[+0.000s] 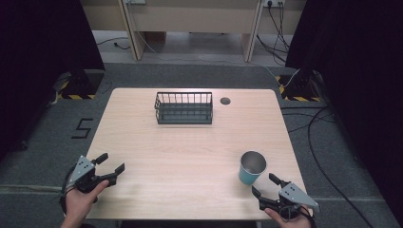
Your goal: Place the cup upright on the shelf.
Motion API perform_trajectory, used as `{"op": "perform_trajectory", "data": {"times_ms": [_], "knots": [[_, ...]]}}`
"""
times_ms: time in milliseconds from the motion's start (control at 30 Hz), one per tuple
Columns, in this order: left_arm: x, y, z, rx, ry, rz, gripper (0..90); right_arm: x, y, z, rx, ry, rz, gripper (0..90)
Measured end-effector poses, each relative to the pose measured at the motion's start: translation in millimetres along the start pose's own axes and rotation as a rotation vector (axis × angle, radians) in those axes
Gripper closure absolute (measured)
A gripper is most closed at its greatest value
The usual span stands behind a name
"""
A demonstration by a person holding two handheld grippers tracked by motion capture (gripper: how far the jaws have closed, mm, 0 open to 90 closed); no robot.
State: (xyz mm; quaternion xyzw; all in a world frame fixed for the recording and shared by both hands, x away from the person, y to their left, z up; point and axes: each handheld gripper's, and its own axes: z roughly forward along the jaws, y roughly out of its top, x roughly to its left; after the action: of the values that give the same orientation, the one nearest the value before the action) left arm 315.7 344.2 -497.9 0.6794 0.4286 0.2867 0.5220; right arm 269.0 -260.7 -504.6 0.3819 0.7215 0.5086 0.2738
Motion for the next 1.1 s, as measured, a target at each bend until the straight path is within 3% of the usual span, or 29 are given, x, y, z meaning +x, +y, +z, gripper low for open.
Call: {"op": "perform_trajectory", "data": {"times_ms": [200, 600, 1100], "knots": [[-2.4, -0.6, 4.4, -0.001, -0.01, 0.022, 16.1, -2.0, -7.3, -6.5, 0.005, -0.024, 0.026, 19.9], [-1.3, -1.7, 4.3, -0.003, -0.018, 0.019, 16.5, 2.2, -4.1, -9.9, -0.003, -0.035, 0.06, 19.3], [-1.5, -1.3, 4.0, -0.009, -0.022, 0.018, 16.6, 3.8, 9.1, 5.1, -0.005, -0.036, 0.08, 18.7]]}}
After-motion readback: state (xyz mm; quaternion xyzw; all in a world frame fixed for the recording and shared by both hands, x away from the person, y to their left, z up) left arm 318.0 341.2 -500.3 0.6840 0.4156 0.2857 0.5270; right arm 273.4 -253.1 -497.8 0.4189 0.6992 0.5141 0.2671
